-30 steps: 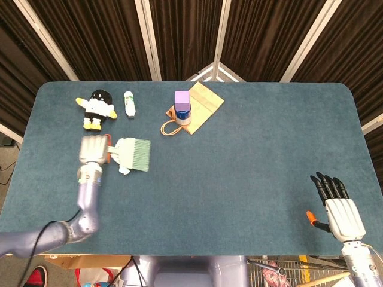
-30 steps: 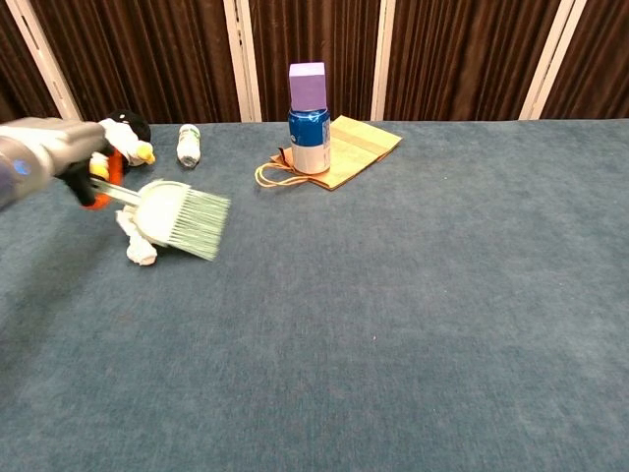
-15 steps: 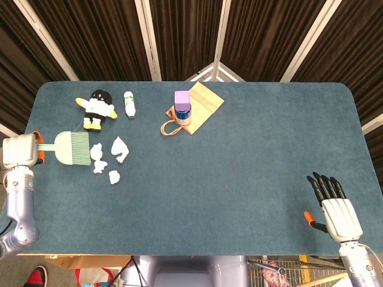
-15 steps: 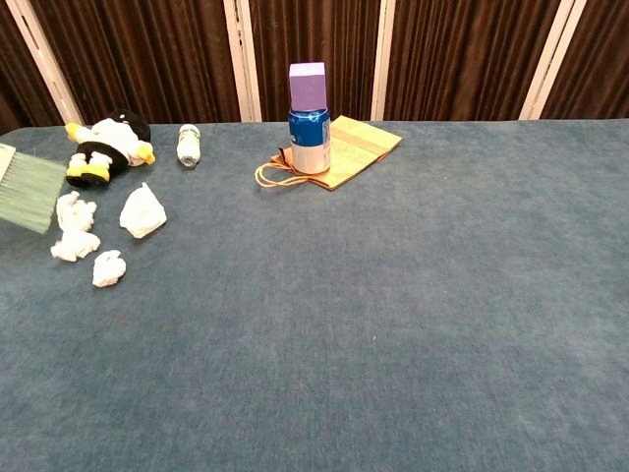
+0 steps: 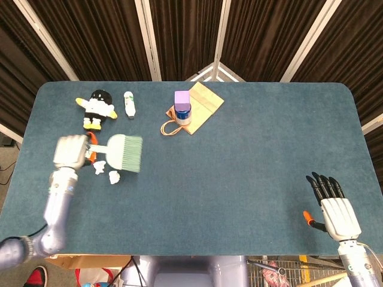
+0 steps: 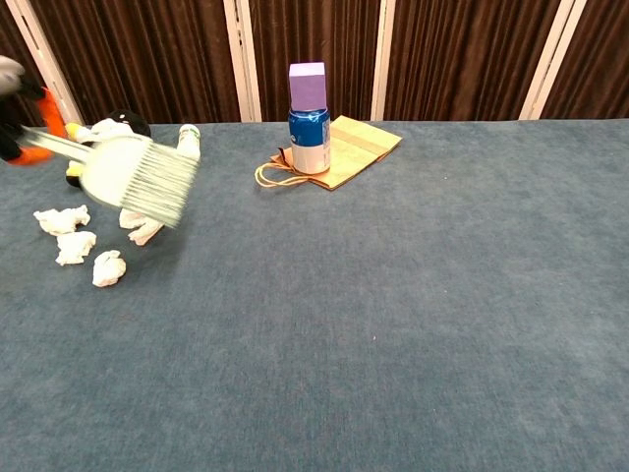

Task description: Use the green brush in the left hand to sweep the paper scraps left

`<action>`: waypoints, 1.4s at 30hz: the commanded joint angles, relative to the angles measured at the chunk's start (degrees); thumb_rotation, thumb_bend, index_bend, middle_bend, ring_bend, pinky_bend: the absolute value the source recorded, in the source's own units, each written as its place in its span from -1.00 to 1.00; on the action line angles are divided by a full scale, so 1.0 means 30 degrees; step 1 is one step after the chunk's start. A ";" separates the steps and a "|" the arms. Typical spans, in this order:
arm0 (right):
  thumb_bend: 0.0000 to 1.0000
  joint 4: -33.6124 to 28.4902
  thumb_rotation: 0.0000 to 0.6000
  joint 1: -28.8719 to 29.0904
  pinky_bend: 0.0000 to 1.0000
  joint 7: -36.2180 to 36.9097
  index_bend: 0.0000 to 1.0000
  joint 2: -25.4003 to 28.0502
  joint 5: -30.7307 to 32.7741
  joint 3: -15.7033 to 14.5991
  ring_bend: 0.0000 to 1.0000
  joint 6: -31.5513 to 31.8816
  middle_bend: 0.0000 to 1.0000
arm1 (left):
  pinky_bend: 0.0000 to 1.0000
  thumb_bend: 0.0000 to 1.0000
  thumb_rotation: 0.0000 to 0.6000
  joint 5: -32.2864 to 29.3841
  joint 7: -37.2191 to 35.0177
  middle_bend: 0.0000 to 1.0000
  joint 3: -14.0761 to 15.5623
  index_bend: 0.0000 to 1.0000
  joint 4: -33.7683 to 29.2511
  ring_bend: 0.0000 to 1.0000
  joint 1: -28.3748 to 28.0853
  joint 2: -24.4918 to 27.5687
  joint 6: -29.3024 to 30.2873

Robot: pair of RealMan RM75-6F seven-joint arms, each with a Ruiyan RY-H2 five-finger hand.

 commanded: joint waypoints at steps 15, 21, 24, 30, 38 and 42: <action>-0.36 -0.0095 1.00 -0.0074 -0.98 -0.0013 -1.00 0.0083 0.0066 -0.0052 -1.00 0.0013 -1.00 | 1.00 0.31 1.00 -0.2522 0.2287 1.00 0.0689 0.57 0.4442 1.00 -0.1005 -0.3605 0.0605; -0.36 -0.0062 1.00 -0.0008 -0.98 -0.0213 -1.00 0.0004 0.0063 -0.0056 -1.00 -0.0093 -1.00 | 1.00 0.31 1.00 -0.2458 0.1283 1.00 0.0903 0.57 0.5146 1.00 0.0030 -0.2085 0.0406; -0.36 -0.0060 1.00 -0.0005 -0.98 -0.0350 -1.00 -0.0020 0.0003 -0.0067 -1.00 -0.0058 -1.00 | 1.00 0.31 1.00 -0.2223 0.0443 1.00 0.1021 0.57 0.5197 1.00 0.0797 -0.0746 0.0298; -0.36 -0.0129 1.00 -0.0013 -0.98 -0.0506 -1.00 -0.0067 -0.0062 -0.0068 -1.00 0.0015 -1.00 | 1.00 0.31 1.00 -0.1618 -0.2117 1.00 0.0375 0.57 0.4709 1.00 0.2030 0.1652 0.0151; -0.36 -0.0096 1.00 0.0074 -0.98 -0.0569 -1.00 -0.0143 -0.0180 -0.0068 -1.00 -0.0029 -1.00 | 1.00 0.31 1.00 0.1866 -0.4700 1.00 0.0499 0.57 0.1438 1.00 0.2806 0.3456 0.0140; -0.36 -0.0077 1.00 0.0095 -0.98 -0.0534 -1.00 -0.0166 -0.0117 -0.0071 -1.00 -0.0109 -1.00 | 1.00 0.31 1.00 0.3814 -0.4385 1.00 0.1385 0.57 -0.0055 1.00 0.2708 0.3207 0.0062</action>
